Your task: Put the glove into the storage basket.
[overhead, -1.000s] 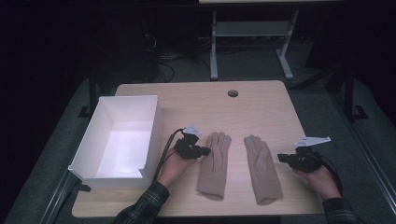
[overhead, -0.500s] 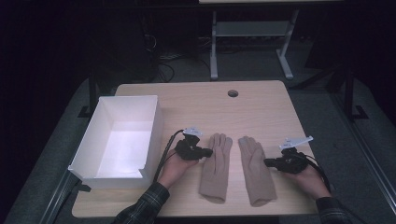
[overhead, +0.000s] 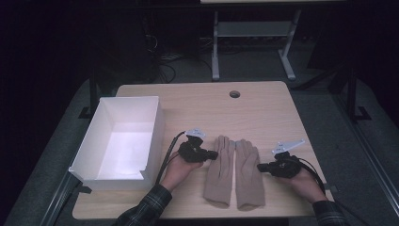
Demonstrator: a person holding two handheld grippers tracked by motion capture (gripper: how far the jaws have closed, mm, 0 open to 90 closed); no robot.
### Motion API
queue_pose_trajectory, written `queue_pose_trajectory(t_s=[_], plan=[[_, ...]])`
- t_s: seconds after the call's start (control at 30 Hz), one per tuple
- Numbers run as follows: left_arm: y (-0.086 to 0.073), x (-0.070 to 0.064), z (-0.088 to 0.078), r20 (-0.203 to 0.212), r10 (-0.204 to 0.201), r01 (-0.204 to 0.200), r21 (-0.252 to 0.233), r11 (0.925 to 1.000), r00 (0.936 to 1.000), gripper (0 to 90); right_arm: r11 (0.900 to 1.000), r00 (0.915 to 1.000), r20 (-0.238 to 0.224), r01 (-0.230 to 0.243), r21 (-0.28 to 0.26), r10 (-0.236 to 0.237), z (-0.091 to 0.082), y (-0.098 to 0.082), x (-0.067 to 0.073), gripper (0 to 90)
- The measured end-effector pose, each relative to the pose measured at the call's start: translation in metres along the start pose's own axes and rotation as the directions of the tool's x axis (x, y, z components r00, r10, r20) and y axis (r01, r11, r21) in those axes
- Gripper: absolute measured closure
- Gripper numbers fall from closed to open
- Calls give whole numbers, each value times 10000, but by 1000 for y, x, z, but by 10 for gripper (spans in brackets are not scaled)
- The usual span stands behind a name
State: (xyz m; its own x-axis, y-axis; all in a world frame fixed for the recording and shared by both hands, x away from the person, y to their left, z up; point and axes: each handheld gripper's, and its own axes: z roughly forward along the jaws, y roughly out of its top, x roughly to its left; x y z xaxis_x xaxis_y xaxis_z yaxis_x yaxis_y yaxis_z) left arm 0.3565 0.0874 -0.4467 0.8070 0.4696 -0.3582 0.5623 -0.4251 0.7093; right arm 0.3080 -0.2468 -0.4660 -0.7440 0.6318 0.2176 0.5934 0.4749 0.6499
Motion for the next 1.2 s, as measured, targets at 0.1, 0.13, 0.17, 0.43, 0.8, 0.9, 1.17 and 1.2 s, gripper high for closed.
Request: queue_pose_trajectory(t_s=[0.1, 0.13, 0.17, 0.43, 0.8, 0.9, 1.17, 1.2], plan=[[1, 0, -1, 92, -105, 106, -163, 9998, 9999, 879, 10000, 9999, -140, 58, 64, -58, 4, 3, 5, 900], [2, -1, -2, 156, -138, 141, -195, 9997, 9998, 879, 9998, 9997, -178, 161, 87, -159, 5, 4, 7, 900], [2, 0, -3, 174, -60, 63, -181, 9998, 9998, 879, 9997, 9996, -203, 195, 110, -193, 7, 6, 9, 900], [11, -2, -7, 604, -250, 285, -571, 9980, 9979, 878, 9992, 9979, -527, 384, 118, -377, 18, 15, 16, 900], [18, -8, 0, 1027, -408, 482, -708, 9963, 9939, 878, 9990, 9960, -779, 445, 20, -442, 31, 24, 22, 900], [20, -11, 3, 1074, -359, 439, -730, 9964, 9936, 878, 9988, 9949, -872, 496, -39, -497, 36, 28, 25, 900], [21, -14, 17, 1221, -396, 467, -552, 9974, 9917, 879, 9973, 9923, -997, 741, -24, -739, 46, 37, 33, 900], [21, -15, 19, 1213, -382, 442, -473, 9979, 9919, 879, 9975, 9922, -1028, 704, -32, -704, 47, 37, 34, 900]])
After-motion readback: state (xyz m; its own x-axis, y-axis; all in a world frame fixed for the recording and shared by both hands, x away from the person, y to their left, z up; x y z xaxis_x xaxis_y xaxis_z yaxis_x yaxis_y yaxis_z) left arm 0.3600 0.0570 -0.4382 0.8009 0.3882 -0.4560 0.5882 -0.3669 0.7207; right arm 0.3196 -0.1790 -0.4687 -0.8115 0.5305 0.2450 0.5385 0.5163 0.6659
